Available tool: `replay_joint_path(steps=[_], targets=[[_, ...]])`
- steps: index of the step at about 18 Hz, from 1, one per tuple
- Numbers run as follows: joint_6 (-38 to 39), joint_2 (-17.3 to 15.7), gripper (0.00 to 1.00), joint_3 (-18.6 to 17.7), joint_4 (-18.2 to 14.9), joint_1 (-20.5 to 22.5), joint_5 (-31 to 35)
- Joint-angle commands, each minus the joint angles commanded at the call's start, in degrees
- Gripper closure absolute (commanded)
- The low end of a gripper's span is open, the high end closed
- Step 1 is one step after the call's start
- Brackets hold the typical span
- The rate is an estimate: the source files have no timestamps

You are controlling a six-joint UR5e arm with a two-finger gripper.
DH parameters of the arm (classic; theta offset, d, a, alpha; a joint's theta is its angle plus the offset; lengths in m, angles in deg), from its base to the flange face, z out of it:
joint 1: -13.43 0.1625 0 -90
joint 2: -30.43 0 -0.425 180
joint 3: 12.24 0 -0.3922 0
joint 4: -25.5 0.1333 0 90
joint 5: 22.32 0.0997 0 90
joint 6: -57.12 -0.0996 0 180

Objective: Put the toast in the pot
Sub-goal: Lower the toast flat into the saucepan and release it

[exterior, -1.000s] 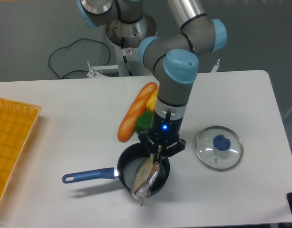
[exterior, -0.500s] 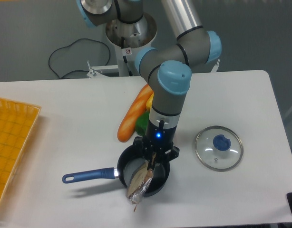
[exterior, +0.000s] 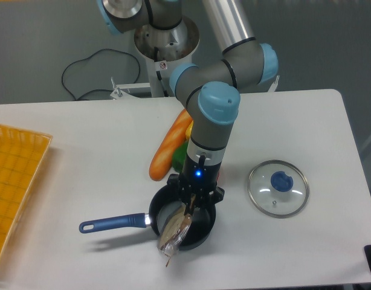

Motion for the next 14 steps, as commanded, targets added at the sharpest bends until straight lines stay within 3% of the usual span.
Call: replay_joint_path(steps=[3,10,14], targets=[[-0.1,0.0,0.97,0.0,0.0,0.0,0.0],[-2.1,0.0,0.69,-0.6,0.0,0.0,0.1],[-2.9,0.0,0.61,-0.7,0.0,0.1,0.1]])
